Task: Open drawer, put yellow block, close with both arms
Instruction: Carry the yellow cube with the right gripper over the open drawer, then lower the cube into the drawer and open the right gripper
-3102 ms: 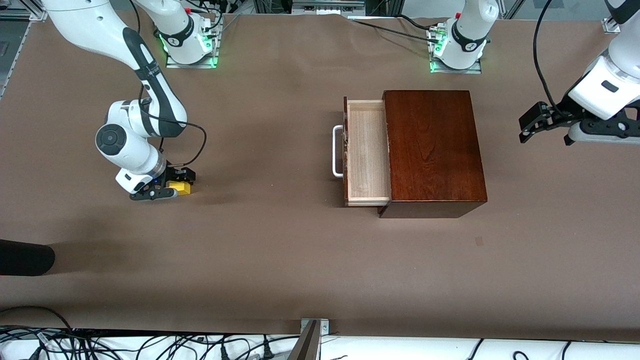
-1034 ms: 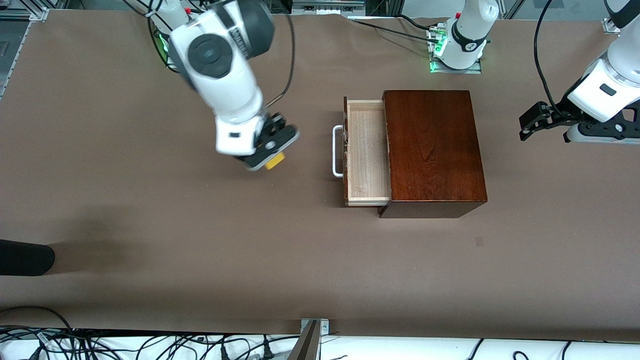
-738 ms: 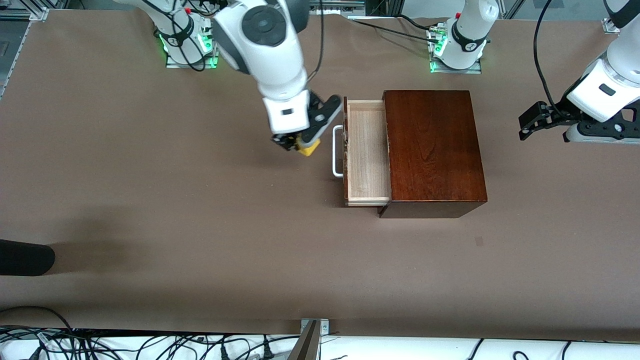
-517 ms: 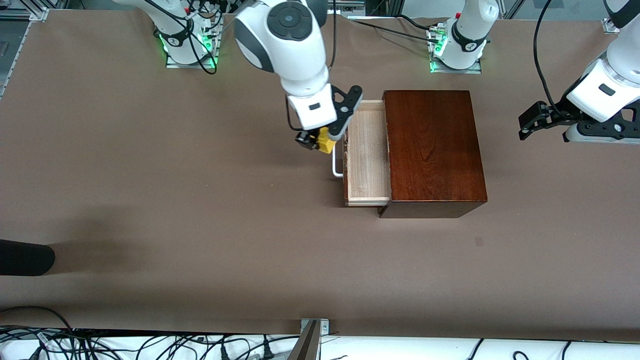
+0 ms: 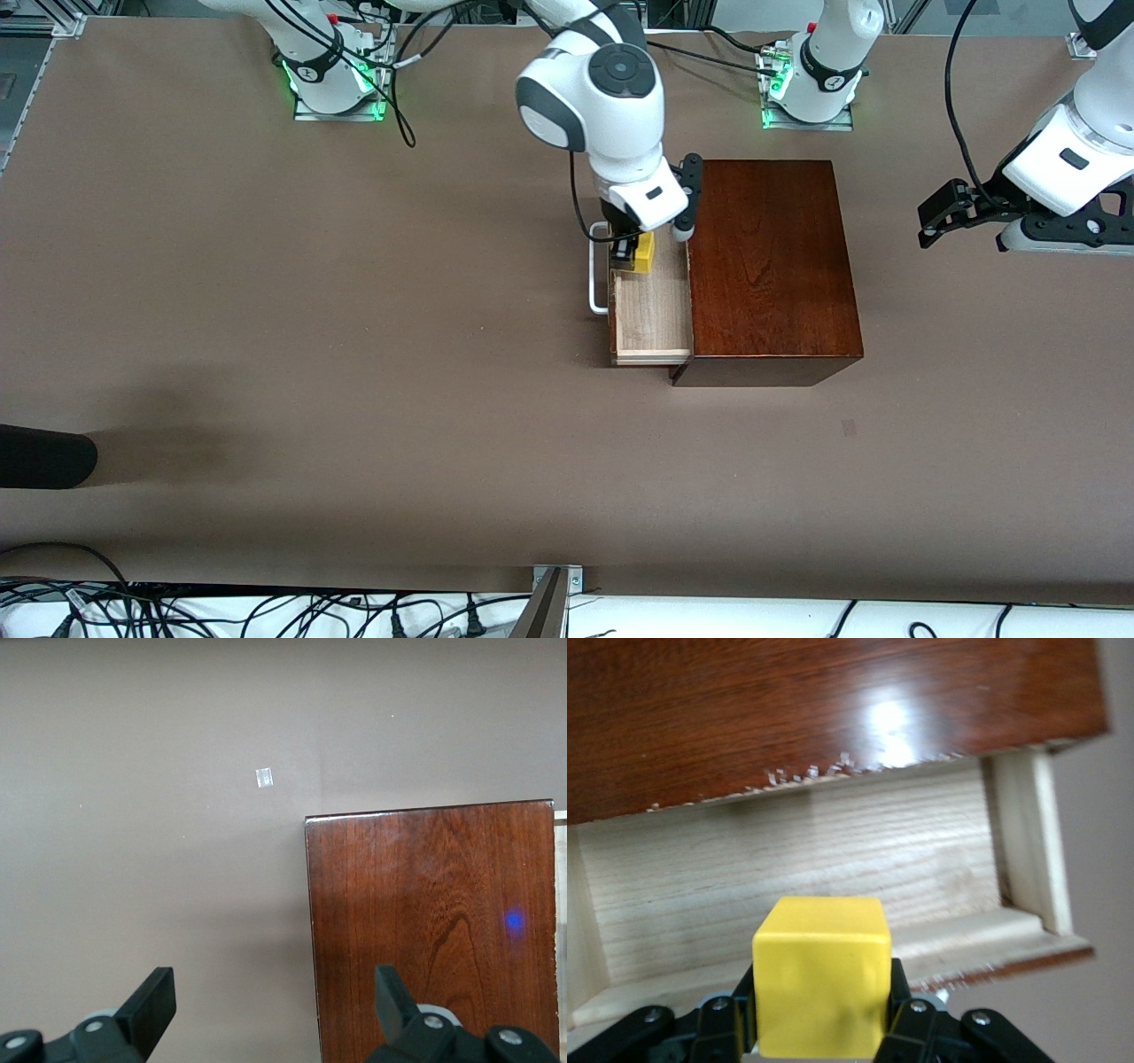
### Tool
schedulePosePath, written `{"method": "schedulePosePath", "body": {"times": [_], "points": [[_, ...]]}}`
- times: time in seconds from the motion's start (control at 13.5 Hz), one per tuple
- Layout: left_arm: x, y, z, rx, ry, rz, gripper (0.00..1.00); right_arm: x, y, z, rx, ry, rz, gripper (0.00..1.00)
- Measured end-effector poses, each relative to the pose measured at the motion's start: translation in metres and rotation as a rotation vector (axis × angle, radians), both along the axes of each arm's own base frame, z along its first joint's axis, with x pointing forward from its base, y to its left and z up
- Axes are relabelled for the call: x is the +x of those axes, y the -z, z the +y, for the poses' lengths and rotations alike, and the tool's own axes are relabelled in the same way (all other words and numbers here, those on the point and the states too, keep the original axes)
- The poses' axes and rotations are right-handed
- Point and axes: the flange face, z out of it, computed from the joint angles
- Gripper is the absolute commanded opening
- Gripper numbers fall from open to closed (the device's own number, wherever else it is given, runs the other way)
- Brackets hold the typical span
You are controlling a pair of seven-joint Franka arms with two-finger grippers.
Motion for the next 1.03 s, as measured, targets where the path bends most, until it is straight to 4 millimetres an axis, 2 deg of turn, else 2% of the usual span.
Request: {"method": "schedulePosePath", "body": {"times": [0.44,0.74,1.03], "points": [[0.000,0.000,-0.001,0.000,0.002,-0.001,1.00,0.002,0.010,0.001,-0.035,-0.179,-0.015,0.00],[0.000,-0.002,-0.004,0.000,0.007,-0.004,1.00,0.002,0.029,0.002,-0.053,-0.192,0.001,0.00],[-0.001,-0.001,-0.004,0.000,0.008,0.003,1.00,0.000,0.033,0.004,-0.054,-0.196,0.003,0.00]]}}
